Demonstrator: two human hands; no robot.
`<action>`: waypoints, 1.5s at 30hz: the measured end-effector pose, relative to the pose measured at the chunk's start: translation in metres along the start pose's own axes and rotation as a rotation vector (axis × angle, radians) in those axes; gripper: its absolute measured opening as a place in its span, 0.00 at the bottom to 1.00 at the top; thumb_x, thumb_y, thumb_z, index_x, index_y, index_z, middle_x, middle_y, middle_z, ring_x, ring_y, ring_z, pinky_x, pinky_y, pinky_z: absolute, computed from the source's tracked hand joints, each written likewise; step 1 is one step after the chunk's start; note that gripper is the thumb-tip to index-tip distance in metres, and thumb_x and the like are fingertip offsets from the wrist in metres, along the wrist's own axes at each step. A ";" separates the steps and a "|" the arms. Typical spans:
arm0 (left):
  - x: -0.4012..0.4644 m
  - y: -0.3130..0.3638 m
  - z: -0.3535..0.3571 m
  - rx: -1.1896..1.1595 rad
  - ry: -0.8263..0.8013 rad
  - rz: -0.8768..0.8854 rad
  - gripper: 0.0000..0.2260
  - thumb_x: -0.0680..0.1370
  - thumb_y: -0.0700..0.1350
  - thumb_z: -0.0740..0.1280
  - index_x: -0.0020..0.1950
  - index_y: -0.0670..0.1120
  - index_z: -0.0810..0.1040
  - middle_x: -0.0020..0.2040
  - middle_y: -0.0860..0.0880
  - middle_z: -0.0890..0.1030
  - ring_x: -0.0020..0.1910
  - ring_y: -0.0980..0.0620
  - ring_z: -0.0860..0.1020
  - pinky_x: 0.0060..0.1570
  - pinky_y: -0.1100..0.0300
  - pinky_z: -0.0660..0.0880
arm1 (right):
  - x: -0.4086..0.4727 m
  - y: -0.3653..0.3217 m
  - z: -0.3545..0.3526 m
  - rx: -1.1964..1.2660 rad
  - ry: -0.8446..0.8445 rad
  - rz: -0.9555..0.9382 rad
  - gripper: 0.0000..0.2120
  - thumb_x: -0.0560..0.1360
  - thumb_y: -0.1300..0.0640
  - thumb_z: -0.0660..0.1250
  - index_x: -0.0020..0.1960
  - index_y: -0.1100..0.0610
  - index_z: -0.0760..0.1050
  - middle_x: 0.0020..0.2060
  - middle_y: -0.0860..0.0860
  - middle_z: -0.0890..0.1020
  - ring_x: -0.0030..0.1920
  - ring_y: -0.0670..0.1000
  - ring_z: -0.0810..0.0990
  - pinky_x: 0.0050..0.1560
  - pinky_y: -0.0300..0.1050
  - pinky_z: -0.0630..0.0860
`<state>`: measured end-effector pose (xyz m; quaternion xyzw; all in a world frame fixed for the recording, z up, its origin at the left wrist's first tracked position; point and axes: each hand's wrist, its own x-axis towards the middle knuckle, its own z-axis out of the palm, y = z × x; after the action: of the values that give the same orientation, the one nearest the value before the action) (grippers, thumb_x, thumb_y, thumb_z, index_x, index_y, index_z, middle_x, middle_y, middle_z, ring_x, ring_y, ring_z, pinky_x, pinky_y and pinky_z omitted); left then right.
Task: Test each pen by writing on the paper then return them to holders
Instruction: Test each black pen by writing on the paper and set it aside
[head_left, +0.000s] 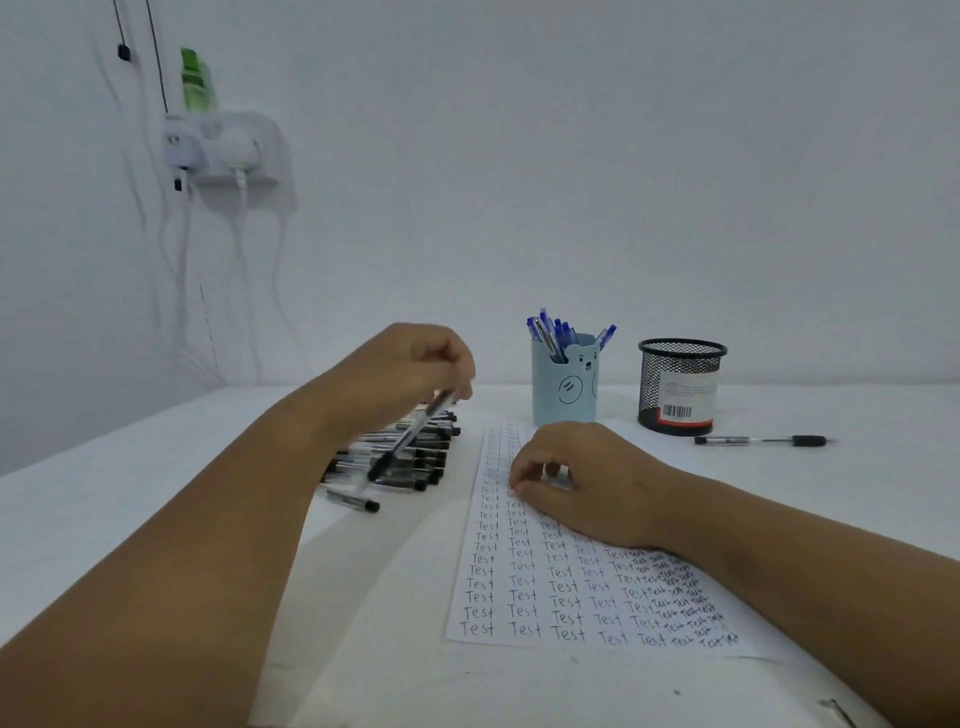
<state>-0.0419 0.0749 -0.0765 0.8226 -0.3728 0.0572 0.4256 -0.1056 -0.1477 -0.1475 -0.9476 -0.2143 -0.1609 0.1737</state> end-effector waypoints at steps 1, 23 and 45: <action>0.001 0.003 0.001 -0.089 0.062 0.032 0.06 0.82 0.39 0.63 0.47 0.43 0.77 0.39 0.44 0.83 0.42 0.44 0.82 0.53 0.47 0.77 | 0.000 0.000 0.000 0.001 -0.001 -0.001 0.06 0.80 0.50 0.67 0.54 0.48 0.83 0.48 0.40 0.81 0.49 0.37 0.75 0.48 0.28 0.69; 0.012 0.005 0.046 -1.514 0.415 -0.135 0.05 0.67 0.45 0.55 0.33 0.45 0.65 0.29 0.49 0.62 0.27 0.51 0.60 0.31 0.61 0.61 | -0.002 -0.003 -0.006 0.227 0.306 0.075 0.15 0.79 0.41 0.64 0.53 0.48 0.83 0.44 0.46 0.82 0.44 0.46 0.77 0.45 0.40 0.76; 0.016 -0.009 0.089 0.351 -0.245 -0.138 0.15 0.75 0.62 0.71 0.60 0.62 0.78 0.63 0.64 0.73 0.61 0.61 0.70 0.60 0.61 0.65 | -0.007 0.077 -0.032 0.559 0.442 0.576 0.09 0.76 0.62 0.66 0.41 0.66 0.80 0.32 0.55 0.82 0.27 0.48 0.73 0.28 0.39 0.71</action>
<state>-0.0444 0.0030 -0.1315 0.9085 -0.3487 -0.0083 0.2304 -0.0835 -0.2282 -0.1414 -0.8283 0.0649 -0.2403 0.5019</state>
